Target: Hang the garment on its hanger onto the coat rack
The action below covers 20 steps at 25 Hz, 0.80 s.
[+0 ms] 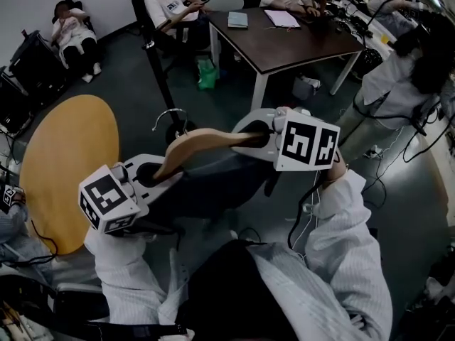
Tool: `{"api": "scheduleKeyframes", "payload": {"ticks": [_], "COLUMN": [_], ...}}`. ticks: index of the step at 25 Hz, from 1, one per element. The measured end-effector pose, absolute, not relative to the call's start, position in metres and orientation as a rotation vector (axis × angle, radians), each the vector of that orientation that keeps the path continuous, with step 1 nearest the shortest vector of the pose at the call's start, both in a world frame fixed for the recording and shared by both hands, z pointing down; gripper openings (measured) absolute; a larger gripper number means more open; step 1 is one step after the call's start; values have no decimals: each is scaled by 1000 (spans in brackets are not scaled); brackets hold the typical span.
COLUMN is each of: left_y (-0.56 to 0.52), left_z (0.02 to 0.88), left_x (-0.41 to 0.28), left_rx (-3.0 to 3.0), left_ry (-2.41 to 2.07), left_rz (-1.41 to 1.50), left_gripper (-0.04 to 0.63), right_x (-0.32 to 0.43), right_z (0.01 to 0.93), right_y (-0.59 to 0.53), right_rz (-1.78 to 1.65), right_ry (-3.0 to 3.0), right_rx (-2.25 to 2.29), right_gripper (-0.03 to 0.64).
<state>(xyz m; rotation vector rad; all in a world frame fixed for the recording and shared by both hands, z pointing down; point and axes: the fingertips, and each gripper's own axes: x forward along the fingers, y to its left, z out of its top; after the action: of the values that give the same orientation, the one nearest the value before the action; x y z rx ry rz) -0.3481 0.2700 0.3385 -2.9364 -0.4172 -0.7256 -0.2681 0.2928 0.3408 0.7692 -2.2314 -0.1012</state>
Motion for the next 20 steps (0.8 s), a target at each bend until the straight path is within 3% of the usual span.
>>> {"api": "scheduleKeyframes", "payload": {"ticks": [20], "left_y": [99], "left_z": [370], "left_x": [-195], "left_rx": [-2959], "left_ry": [-402], "left_rz": [-707], "left_gripper": [12], "right_x": [-114], "right_z": [370], "right_y": [121], "right_rz": [-103], "right_ry": [-2218], "right_rx": [744], "right_gripper": [29]}}
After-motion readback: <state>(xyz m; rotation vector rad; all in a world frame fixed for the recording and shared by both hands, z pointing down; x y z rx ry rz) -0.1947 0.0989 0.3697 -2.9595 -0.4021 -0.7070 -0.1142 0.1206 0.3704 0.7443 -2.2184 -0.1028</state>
